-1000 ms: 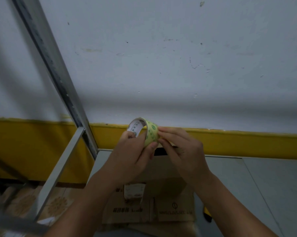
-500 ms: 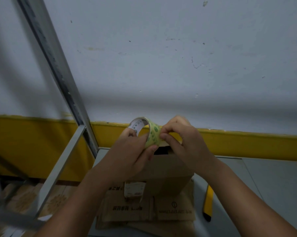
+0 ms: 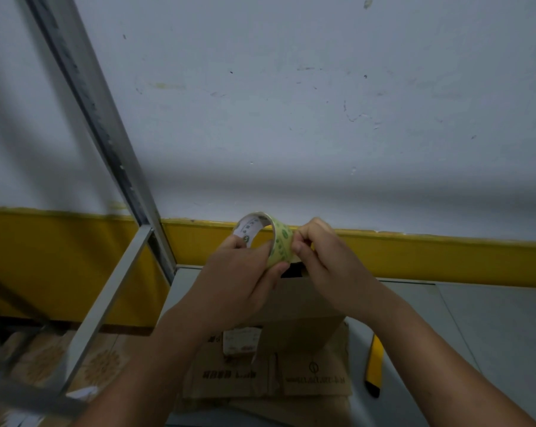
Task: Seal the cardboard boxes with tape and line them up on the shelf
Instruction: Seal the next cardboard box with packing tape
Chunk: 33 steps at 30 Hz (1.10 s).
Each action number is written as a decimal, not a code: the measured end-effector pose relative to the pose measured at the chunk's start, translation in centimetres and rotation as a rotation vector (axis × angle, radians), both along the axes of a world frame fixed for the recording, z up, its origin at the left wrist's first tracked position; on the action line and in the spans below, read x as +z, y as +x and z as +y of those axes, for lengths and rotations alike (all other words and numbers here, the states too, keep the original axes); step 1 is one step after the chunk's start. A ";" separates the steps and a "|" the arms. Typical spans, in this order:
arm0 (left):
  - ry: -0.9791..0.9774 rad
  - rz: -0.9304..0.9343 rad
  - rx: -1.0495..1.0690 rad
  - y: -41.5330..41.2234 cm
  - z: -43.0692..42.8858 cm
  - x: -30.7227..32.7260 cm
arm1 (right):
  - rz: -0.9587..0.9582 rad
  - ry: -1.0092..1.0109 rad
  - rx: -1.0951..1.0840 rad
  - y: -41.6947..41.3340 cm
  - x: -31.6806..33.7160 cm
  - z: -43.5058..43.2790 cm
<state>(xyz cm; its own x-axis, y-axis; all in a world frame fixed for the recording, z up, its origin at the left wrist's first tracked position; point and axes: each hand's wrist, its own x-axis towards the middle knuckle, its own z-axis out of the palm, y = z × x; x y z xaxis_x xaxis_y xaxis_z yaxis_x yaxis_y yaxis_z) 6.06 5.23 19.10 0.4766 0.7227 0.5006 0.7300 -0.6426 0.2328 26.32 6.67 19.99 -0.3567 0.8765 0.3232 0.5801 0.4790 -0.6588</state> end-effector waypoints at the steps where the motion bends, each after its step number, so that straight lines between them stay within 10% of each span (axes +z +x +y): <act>1: 0.006 0.010 0.004 0.0 0.0 -0.1 | 0.019 -0.029 -0.002 0.0 -0.1 0.0; 23: 0.101 0.020 0.049 0.7 0.4 0.1 | 0.465 0.182 -0.303 -1.9 -1.0 -1.6; 33: 0.146 0.163 0.171 1.4 0.9 -2.0 | 0.650 -0.535 -0.340 -1.4 -0.8 0.1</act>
<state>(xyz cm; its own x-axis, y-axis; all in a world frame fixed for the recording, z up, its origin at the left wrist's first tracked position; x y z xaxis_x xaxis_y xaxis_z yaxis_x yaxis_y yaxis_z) 7.50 6.14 17.09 0.4367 0.7257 0.5316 0.8511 -0.5247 0.0172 24.88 6.78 19.22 0.0595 0.9922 -0.1098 0.0704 -0.1139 -0.9910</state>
